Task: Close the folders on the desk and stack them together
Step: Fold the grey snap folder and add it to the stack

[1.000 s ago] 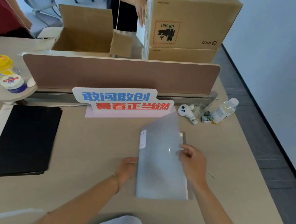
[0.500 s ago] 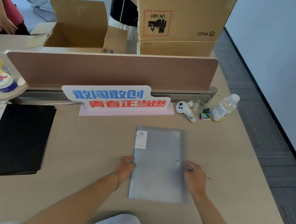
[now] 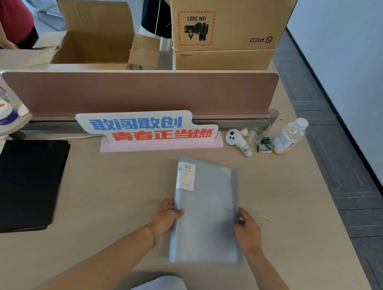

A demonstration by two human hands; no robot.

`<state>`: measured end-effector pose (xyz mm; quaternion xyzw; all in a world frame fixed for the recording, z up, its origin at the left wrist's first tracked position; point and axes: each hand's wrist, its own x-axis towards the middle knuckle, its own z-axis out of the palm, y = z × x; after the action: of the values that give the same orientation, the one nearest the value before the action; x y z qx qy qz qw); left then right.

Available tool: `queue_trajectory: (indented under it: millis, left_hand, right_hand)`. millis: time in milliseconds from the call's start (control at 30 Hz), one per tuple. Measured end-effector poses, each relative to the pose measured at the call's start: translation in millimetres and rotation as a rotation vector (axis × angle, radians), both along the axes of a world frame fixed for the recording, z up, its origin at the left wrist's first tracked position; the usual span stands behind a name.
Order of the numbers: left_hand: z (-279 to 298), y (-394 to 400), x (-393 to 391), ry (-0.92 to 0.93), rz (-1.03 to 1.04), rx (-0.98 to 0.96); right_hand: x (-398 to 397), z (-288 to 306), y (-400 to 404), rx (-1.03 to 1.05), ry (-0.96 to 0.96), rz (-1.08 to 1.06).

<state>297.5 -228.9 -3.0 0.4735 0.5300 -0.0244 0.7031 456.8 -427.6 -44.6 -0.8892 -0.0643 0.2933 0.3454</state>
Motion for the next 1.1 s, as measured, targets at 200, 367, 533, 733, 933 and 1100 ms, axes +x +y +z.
queue_trajectory:
  millis: [200,367,533,733,933,1100]
  left_hand:
    - [15,6,-13,-0.057,0.007,0.084]
    - [27,24,-39,-0.106,0.111,0.101]
    - [34,50,-84,-0.141,0.269,0.044]
    - [40,88,-149,-0.142,0.457,0.043]
    - [39,137,-225,-0.039,0.576,0.176]
    - [44,181,-277,0.013,0.641,0.283]
  right_hand:
    - [-9,2,13,0.189,0.213,-0.226]
    - [-23,20,33,0.403,0.361,-0.308]
    - [-51,47,70,0.469,0.362,-0.206]
    - [-88,50,130,0.415,0.349,-0.013]
    - [-143,57,199,0.377,0.38,0.074]
    - [-194,62,252,0.338,0.364,0.148]
